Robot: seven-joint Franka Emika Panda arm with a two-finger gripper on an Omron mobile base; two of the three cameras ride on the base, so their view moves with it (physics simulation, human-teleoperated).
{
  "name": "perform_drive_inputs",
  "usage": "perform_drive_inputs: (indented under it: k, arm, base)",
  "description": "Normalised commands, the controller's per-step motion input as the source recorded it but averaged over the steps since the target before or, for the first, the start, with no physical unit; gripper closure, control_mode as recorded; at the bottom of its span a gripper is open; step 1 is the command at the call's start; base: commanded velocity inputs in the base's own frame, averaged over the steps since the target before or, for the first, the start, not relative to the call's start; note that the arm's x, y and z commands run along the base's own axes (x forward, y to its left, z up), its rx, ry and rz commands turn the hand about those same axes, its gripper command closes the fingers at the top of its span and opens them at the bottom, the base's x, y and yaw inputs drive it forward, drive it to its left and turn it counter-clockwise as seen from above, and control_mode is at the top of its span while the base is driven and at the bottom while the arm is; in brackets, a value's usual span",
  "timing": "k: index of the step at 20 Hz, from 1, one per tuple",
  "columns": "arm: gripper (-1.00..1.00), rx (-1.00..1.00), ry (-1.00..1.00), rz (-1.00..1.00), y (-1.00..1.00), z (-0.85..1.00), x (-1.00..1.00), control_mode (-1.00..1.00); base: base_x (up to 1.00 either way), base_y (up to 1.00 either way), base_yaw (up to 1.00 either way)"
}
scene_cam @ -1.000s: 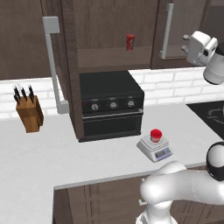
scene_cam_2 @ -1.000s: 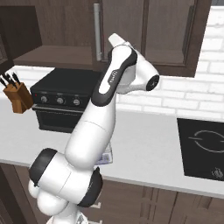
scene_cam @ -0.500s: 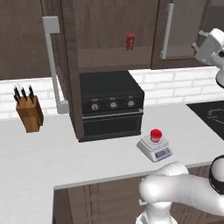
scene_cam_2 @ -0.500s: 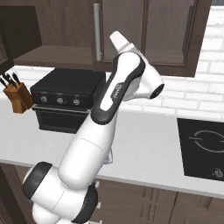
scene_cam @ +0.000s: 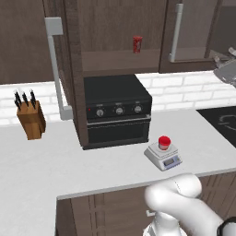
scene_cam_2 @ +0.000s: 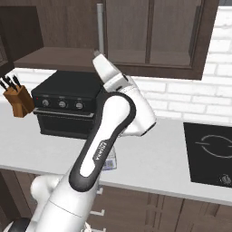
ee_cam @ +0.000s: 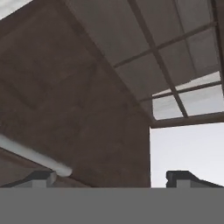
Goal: Pick the jam and place it on the digital scale for weighing, and close the cabinet.
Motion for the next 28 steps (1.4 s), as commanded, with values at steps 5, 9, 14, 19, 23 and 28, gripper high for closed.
perform_drive_inputs:
  k: [5, 9, 14, 19, 23, 28]
  arm:
    - [-1.00, 0.16, -0.30, -0.01, 0.87, -0.64, -0.73, -1.00]
    - [-1.00, 0.00, -0.31, 0.00, 1.00, -0.34, -0.07, -1.00]
    - [-1.00, 0.07, -0.33, 0.00, 1.00, -0.12, -0.08, -1.00]
    - [-1.00, 0.03, -0.24, 0.00, 0.99, 0.00, 0.02, -1.00]
    - [-1.00, 0.00, -0.09, 0.00, 1.00, -0.08, -0.04, -1.00]
    - [-1.00, 0.03, 0.00, -0.01, 1.00, -0.46, -0.18, -1.00]
  base:
    - [0.00, 0.00, 0.00]
    - [0.00, 0.00, 0.00]
    - [0.00, 0.00, 0.00]
    - [0.00, 0.00, 0.00]
    - [0.00, 0.00, 0.00]
    - [0.00, 0.00, 0.00]
